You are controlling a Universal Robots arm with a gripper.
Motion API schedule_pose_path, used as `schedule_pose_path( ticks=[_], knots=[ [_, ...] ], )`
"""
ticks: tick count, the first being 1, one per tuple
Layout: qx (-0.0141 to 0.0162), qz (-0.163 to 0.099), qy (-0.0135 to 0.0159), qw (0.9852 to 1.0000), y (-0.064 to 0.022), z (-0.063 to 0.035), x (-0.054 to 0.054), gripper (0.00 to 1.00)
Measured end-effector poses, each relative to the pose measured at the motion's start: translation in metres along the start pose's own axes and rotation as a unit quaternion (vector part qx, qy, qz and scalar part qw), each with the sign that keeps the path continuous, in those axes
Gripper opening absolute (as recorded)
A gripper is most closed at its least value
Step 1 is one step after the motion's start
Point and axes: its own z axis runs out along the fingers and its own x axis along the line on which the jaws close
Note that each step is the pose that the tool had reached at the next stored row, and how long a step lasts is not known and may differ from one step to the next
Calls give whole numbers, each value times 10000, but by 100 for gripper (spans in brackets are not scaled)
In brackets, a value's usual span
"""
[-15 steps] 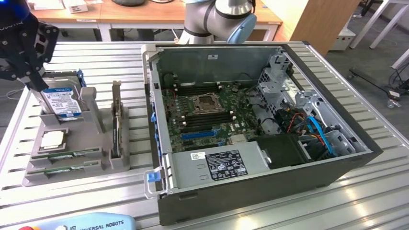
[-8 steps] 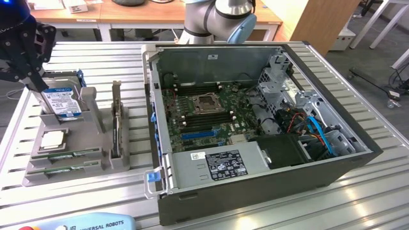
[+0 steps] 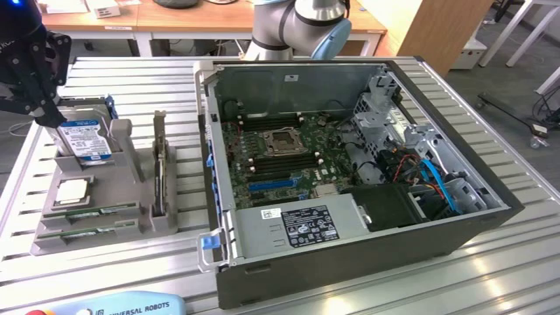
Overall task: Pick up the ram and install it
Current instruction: 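Pick up the ram and move it above insertion slot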
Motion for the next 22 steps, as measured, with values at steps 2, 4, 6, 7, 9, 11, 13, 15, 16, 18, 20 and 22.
schedule_pose_path(
  ticks=[2,4,6,7,9,11,13,15,16,18,20,22],
  knots=[
    [-4,-179,8,9998,0,5,0,10],
    [-9,-367,16,9993,-1,10,0,10],
    [-13,-547,25,9985,-1,15,0,10],
    [-15,-637,29,9980,-1,17,1,10],
    [-19,-816,37,9967,-1,21,1,10],
    [-23,-1000,45,9950,-1,26,1,10],
    [-27,-1179,53,9930,-2,30,1,10],
    [-31,-1356,61,9907,-2,35,1,10],
    [-34,-1453,65,9894,-2,38,1,10],
    [-38,-1631,74,9866,-2,42,1,10],
    [-42,-1808,81,9835,-2,47,1,10],
    [-46,-1984,89,9801,-2,51,1,10]
  ],
)
